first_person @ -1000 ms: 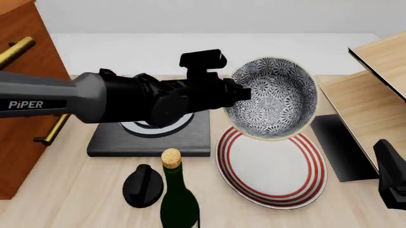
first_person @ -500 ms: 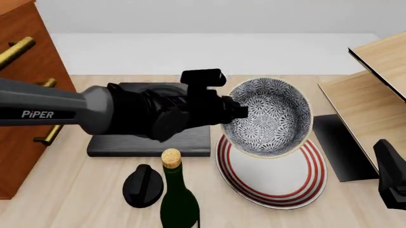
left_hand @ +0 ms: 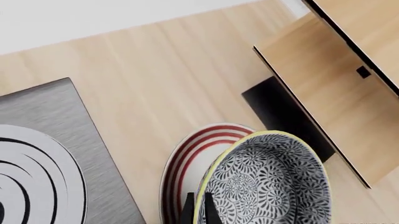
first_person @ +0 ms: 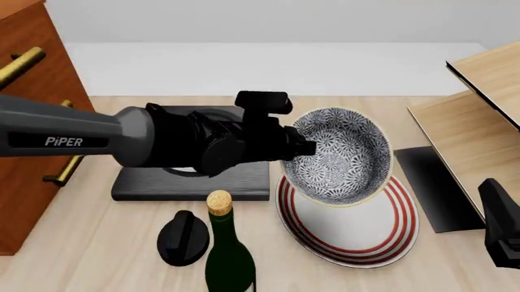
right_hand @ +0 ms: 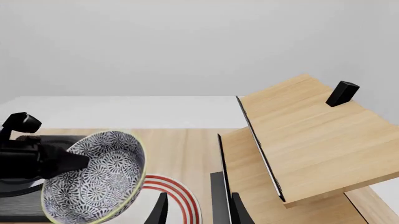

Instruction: Pick up the akita bowl and put it on the plate.

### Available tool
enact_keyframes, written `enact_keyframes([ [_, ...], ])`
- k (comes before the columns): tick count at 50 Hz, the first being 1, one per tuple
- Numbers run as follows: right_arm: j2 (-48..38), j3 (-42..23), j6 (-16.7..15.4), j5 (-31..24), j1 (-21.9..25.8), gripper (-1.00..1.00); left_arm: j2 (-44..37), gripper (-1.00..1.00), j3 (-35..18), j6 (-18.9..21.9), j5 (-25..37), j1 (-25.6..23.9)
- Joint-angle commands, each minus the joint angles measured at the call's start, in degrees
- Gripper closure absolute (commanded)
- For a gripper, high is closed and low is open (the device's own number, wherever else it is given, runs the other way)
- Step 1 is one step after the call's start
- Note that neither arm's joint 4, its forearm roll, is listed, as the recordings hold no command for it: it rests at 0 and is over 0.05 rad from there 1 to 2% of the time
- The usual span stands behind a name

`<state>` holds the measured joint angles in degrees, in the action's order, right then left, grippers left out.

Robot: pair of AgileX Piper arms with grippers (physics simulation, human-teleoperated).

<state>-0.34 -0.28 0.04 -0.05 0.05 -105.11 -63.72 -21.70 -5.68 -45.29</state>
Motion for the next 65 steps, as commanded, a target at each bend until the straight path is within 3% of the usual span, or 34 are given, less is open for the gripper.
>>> enact_keyframes([
  [1,0.0,0.0,0.0,0.0,0.0,-1.0,-0.9,1.0,-0.9,1.2,1.1,-0.3],
  [16,0.0,0.0,0.0,0.0,0.0,-1.0,-0.7,1.0,-1.1,1.7,2.5,-1.4],
  [18,0.0,0.0,0.0,0.0,0.0,-1.0,-1.1,1.0,-1.8,3.4,3.3,-1.1],
  [29,0.0,0.0,0.0,0.0,0.0,-1.0,-0.3,1.0,0.0,2.0,2.2,-3.0],
  [65,0.0,0.0,0.0,0.0,0.0,-1.0,-4.8,1.0,-2.3,2.9,1.0,-3.0],
])
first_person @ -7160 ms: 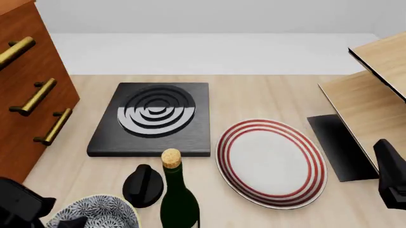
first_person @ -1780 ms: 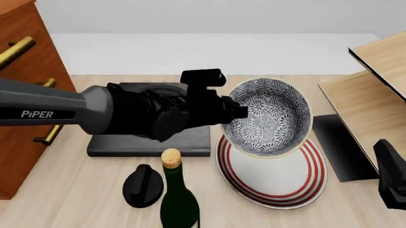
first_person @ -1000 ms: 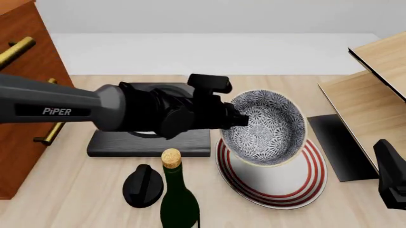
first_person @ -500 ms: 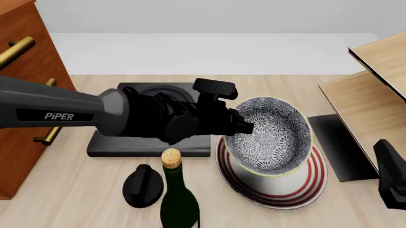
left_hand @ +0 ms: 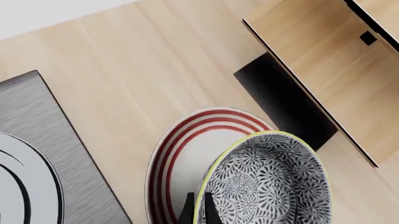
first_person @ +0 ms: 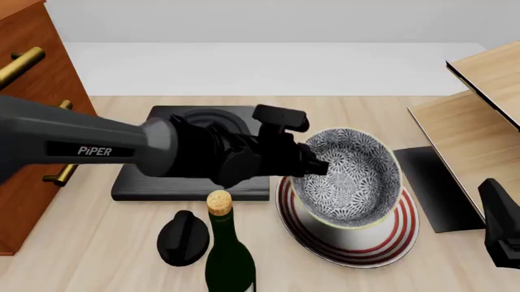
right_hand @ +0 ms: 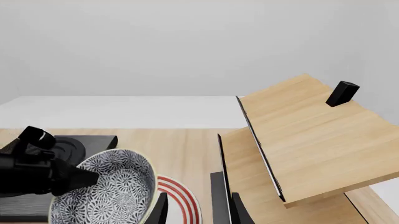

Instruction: Pick up the akita bowl and put it on the plate.

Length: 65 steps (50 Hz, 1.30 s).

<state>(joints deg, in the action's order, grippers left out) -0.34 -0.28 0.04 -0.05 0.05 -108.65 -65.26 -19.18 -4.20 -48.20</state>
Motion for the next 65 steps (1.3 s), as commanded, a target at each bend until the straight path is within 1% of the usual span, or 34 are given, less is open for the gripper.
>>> enact_keyframes([
  [1,0.0,0.0,0.0,0.0,0.0,-1.0,-1.3,1.0,-0.9,0.4,-0.4,0.0],
  [45,0.0,0.0,0.0,0.0,0.0,-1.0,-3.9,1.0,-1.7,0.8,-0.6,0.5],
  [52,0.0,0.0,0.0,0.0,0.0,-1.0,-4.0,1.0,-1.5,1.1,-0.5,0.2],
  [54,0.0,0.0,0.0,0.0,0.0,-1.0,-4.6,1.0,-2.6,2.0,0.4,1.0],
  [65,0.0,0.0,0.0,0.0,0.0,-1.0,-5.3,1.0,-2.8,2.1,0.3,1.3],
])
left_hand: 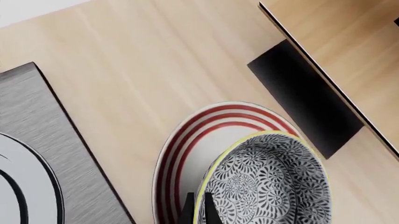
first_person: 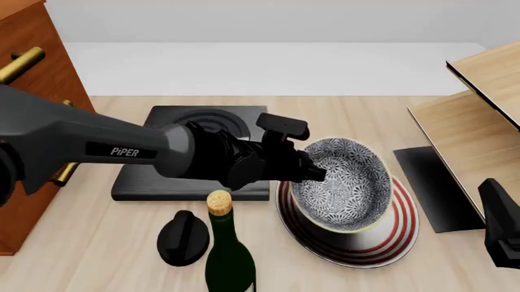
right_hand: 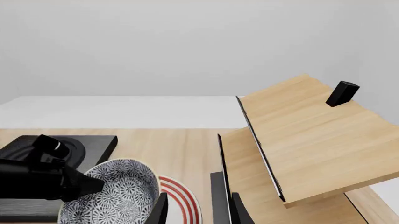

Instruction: Pick up the akita bowl and put it on the plate.

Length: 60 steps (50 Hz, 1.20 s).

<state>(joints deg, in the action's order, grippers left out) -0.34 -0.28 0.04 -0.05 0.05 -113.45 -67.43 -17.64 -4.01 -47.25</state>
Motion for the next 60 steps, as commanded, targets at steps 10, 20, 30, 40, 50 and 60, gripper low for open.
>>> enact_keyframes([
  [10,0.0,0.0,0.0,0.0,0.0,-1.0,-0.9,1.0,-0.8,0.6,0.3,0.4],
  [20,0.0,0.0,0.0,0.0,0.0,-1.0,-0.9,-1.0,-0.2,1.0,0.2,0.0],
  [30,0.0,0.0,0.0,0.0,0.0,-1.0,-0.2,-1.0,-0.9,1.2,0.5,0.9],
  [40,0.0,0.0,0.0,0.0,0.0,-1.0,6.8,-1.0,-1.9,2.4,2.2,3.5],
  [50,0.0,0.0,0.0,0.0,0.0,-1.0,13.4,-1.0,-1.5,3.1,4.6,3.6],
  [60,0.0,0.0,0.0,0.0,0.0,-1.0,18.2,-1.0,0.2,4.4,5.6,5.0],
])
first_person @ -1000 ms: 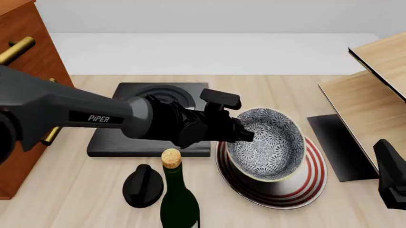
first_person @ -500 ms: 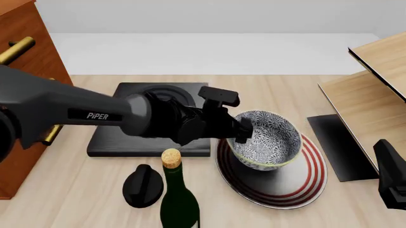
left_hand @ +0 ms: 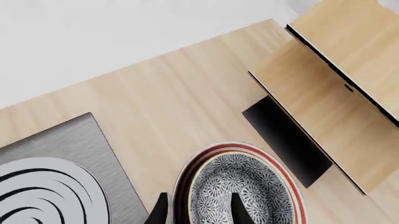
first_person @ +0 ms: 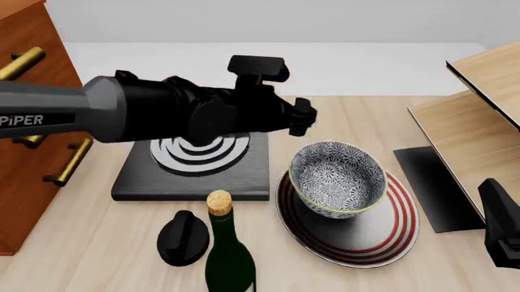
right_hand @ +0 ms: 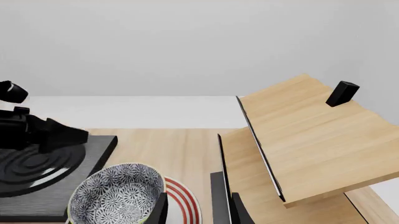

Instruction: Pick up the akita bowl and put it on the plate.

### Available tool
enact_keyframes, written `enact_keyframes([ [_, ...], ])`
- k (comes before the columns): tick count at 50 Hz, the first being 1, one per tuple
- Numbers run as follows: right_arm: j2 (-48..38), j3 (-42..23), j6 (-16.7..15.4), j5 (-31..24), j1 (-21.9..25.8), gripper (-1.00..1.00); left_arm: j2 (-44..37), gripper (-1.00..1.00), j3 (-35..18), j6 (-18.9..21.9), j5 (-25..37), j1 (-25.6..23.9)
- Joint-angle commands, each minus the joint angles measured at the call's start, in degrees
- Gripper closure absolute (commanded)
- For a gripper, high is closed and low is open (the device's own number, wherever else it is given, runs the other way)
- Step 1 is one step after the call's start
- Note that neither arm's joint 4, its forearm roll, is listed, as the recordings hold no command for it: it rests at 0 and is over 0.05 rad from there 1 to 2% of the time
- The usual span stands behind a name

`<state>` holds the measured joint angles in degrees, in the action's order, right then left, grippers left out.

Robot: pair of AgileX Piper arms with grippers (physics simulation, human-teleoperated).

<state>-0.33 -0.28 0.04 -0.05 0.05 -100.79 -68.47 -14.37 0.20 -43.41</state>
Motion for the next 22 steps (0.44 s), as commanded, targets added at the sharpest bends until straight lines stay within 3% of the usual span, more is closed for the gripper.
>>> enact_keyframes([
  [1,0.0,0.0,0.0,0.0,0.0,-1.0,5.9,-1.0,1.3,1.2,1.3,1.4],
  [22,0.0,0.0,0.0,0.0,0.0,-1.0,14.1,-1.0,4.2,3.3,1.3,5.0],
])
